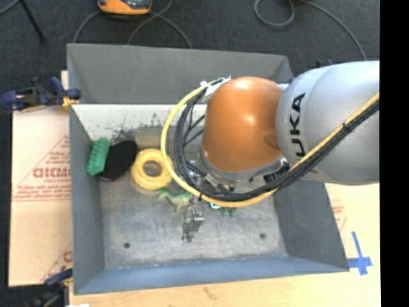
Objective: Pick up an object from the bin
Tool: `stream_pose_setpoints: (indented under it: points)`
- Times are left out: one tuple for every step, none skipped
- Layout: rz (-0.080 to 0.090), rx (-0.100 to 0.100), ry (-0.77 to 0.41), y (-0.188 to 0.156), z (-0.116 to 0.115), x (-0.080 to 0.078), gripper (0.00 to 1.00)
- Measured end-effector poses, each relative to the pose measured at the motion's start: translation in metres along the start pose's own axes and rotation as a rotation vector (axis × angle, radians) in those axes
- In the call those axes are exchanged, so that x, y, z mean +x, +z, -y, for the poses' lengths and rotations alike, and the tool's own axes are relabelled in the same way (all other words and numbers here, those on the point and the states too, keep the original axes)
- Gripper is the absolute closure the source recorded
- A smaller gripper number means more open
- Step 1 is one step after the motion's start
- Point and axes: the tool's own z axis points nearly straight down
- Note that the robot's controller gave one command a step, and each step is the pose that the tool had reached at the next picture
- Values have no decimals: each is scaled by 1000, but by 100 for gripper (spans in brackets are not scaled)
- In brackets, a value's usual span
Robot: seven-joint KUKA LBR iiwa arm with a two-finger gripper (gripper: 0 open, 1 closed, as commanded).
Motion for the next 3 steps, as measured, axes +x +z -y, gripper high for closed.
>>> stream_pose_setpoints:
  points:
    - [8,-1,3,-4,0,-2,0]
    - [14,0,-51,20,-24,-38,0]
    - [18,-3,-64,81,-44,-80,0]
